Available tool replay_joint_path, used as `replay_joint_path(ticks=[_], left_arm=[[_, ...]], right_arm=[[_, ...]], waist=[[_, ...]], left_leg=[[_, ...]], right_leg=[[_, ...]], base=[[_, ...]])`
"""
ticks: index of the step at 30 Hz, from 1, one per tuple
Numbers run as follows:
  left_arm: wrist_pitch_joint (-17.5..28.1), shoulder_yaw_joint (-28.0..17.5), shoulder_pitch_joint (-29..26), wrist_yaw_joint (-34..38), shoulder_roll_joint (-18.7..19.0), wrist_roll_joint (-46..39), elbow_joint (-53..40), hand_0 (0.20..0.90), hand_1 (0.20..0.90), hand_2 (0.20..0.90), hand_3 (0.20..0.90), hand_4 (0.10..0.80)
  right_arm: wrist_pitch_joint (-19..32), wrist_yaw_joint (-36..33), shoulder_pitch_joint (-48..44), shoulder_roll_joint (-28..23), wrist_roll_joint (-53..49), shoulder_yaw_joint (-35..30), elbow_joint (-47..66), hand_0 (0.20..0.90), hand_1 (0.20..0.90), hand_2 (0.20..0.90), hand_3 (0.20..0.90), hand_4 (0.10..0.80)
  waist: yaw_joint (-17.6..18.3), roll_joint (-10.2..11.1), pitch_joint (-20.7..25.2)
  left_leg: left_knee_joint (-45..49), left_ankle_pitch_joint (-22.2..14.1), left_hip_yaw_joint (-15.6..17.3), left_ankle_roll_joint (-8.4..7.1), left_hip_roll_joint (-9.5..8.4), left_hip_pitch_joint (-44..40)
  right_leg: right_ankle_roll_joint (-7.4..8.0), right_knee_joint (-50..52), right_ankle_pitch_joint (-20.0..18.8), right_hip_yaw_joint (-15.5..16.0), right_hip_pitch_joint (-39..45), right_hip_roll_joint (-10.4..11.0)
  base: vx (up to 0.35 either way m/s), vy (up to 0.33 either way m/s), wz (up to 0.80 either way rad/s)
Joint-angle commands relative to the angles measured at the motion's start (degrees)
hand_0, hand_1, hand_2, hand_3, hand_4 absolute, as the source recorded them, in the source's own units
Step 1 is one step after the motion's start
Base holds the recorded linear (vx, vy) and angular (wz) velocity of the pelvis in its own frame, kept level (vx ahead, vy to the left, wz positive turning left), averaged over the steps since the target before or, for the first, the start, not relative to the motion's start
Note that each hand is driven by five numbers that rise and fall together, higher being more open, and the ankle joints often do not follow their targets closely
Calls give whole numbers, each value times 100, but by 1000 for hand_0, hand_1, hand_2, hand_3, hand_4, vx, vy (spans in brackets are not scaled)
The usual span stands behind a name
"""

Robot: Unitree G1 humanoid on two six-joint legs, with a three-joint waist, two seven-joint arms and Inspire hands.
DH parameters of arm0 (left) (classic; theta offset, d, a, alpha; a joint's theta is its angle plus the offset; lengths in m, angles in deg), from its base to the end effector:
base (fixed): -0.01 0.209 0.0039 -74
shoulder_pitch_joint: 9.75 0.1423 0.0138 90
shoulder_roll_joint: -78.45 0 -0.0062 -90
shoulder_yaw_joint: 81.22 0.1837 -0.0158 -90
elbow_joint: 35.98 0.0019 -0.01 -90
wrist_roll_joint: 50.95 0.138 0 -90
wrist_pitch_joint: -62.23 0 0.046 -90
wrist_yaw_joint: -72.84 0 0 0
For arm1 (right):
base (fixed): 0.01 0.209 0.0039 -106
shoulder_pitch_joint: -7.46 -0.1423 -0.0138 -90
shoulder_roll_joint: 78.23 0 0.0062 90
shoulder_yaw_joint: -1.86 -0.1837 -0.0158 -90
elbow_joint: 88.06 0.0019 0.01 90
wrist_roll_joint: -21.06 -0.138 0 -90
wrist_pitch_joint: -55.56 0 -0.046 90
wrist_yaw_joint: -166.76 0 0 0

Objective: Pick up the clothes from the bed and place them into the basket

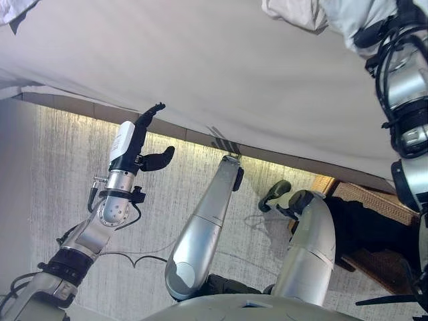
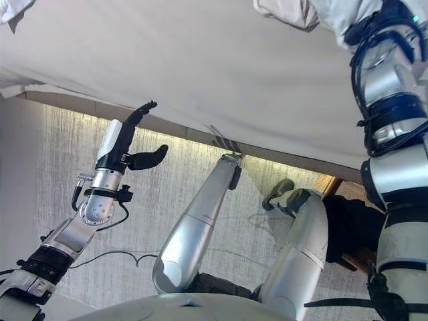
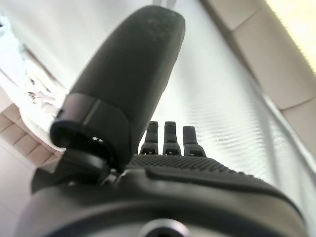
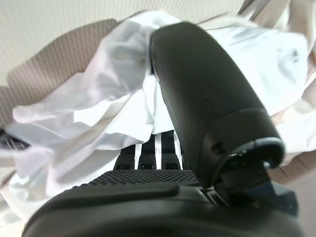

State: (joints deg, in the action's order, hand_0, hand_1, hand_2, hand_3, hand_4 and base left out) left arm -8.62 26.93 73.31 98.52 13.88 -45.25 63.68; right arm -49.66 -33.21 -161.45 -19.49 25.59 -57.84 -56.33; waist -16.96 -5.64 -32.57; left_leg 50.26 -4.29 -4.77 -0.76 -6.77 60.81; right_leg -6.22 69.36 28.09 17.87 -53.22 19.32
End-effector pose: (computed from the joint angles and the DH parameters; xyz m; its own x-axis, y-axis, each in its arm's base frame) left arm 0.2158 0.2316 0.0653 0.9433 -0.0806 0.3220 -0.1606 0.7382 0.6552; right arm 0.3466 -0.2757 0.3048 0.7434 -0.4956 0.4492 0.6403 0.3331 -0.6921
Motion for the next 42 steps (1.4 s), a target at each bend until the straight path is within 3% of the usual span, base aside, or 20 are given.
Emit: replay_joint_path(ticks=[1,6,17,19,24,31,42], left_arm=[[561,-217,69,414,79,57,-717,900,900,900,900,800],[635,-255,60,364,92,19,-614,900,900,900,900,800],[389,-186,-58,-1,-82,-63,-123,900,900,900,900,800],[298,-174,-123,-77,-142,-76,-2,900,900,900,900,800],[131,-158,-210,-171,-251,-142,303,900,900,900,900,800],[50,-244,-196,-271,-429,-214,615,900,900,900,900,800],[-283,-248,-148,-747,-632,-59,921,900,900,900,900,800]], right_arm=[[261,-159,-25,-539,-457,380,178,300,300,300,200,100],[651,-252,497,-471,-877,-25,519,300,300,300,200,100],[1743,136,2313,-114,-1952,-1544,1541,300,300,300,200,100],[1818,253,2497,-63,-2047,-1725,1617,300,300,300,200,100],[1841,503,2819,-41,-2220,-1951,1739,300,300,300,200,100],[1735,844,3471,-17,-2224,-2162,1918,300,300,300,200,100],[1530,1155,4646,190,-2233,-2630,2530,300,300,300,200,100]], waist=[[-63,-379,278],[64,-291,278],[597,14,278],[682,73,278],[834,245,278],[981,441,719],[1287,744,1798]], left_leg=[[1104,-1208,325,408,219,-91],[874,-1234,314,380,277,-491],[137,-1325,469,233,474,-2217],[-122,-1114,533,231,522,-2452],[-537,-1037,682,192,657,-3283],[-1059,-935,813,112,847,-4050],[-3150,-548,1081,-27,937,-5646]], right_leg=[[264,-128,-602,-250,-327,-437],[321,-429,-704,-281,12,-520],[400,-1390,-933,-421,1641,-608],[346,-1691,-1159,-391,1882,-606],[376,-2279,-1292,-385,2718,-630],[389,-3150,-1454,-324,3626,-764],[780,-5282,-1995,-485,5106,-1112]], base=[[-57,7,1],[-48,33,-6],[-19,68,-22],[-99,65,-23],[-39,48,-26],[50,11,-21],[131,-16,-13]])
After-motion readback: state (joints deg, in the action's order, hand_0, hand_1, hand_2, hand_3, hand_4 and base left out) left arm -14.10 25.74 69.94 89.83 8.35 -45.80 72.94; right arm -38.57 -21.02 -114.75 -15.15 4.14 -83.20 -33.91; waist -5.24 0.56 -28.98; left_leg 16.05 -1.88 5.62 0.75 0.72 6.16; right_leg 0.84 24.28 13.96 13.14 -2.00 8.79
